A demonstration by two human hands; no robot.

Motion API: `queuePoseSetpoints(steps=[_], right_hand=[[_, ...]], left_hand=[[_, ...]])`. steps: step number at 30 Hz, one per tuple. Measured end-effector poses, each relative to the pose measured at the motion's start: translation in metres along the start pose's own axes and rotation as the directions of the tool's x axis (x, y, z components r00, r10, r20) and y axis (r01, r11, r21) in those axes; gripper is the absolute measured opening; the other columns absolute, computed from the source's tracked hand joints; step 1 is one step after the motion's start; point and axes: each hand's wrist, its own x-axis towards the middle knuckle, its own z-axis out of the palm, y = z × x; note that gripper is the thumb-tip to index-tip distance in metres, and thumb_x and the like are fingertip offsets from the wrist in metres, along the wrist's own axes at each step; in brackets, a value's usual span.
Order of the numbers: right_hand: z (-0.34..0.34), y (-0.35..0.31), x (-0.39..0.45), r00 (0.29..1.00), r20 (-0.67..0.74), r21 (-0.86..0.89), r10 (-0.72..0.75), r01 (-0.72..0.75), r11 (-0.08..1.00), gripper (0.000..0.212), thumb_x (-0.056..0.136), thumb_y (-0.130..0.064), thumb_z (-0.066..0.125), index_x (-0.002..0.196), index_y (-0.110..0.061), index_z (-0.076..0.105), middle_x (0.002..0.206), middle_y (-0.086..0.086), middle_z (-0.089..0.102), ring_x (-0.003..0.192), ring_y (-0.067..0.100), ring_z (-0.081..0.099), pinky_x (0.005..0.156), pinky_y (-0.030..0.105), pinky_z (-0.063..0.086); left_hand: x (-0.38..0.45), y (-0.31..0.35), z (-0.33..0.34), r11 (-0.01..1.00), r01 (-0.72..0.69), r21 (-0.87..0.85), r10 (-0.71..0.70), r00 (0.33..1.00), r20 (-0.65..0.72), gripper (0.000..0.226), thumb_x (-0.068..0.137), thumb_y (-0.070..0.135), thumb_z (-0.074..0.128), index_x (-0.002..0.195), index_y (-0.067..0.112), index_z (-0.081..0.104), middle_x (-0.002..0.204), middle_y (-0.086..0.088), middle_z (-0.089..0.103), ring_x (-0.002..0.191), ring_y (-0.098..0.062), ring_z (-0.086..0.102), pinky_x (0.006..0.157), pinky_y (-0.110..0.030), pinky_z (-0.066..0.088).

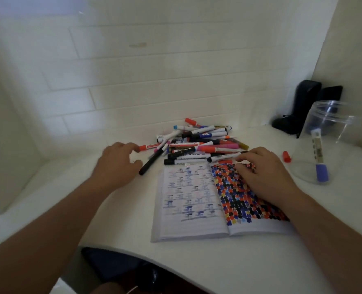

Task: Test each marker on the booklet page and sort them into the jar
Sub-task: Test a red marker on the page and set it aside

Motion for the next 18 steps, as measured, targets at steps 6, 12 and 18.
queuePoseSetpoints(steps=[6, 12, 18], right_hand=[[-0.001, 0.007, -0.003, 1.000, -0.008, 0.034, -0.011, 0.012, 0.999, 0.025, 0.100, -0.044, 0.057, 0.119, -0.035, 0.070, 0.120, -0.008, 0.056, 0.113, 0.012, 0.050, 0.094, 0.030, 0.042], [-0.001, 0.009, -0.002, 1.000, -0.020, 0.043, -0.008, 0.009, 0.999, 0.025, 0.101, -0.045, 0.056, 0.119, -0.035, 0.069, 0.122, -0.010, 0.054, 0.115, 0.010, 0.049, 0.096, 0.030, 0.044], [-0.005, 0.008, 0.001, 0.999, -0.040, 0.072, -0.005, 0.008, 0.997, 0.024, 0.100, -0.045, 0.056, 0.115, -0.034, 0.071, 0.115, -0.012, 0.052, 0.111, 0.009, 0.049, 0.089, 0.027, 0.038]], left_hand=[[0.069, 0.013, 0.032, 0.989, -0.001, 0.151, -0.023, 0.987, 0.159, 0.056, 0.095, 0.008, 0.048, 0.151, 0.016, 0.047, 0.148, -0.014, 0.054, 0.134, -0.035, 0.050, 0.113, -0.039, 0.038], [0.093, -0.015, 0.051, 0.972, 0.011, 0.234, -0.018, 0.999, 0.031, 0.028, 0.103, 0.029, 0.050, 0.121, 0.014, 0.066, 0.115, -0.021, 0.059, 0.105, -0.043, 0.059, 0.092, -0.046, 0.051], [0.087, -0.044, 0.020, 0.983, 0.051, 0.177, -0.031, 0.993, -0.116, 0.007, 0.097, 0.010, 0.044, 0.102, 0.007, 0.048, 0.105, -0.028, 0.060, 0.094, -0.046, 0.058, 0.081, -0.051, 0.050]])
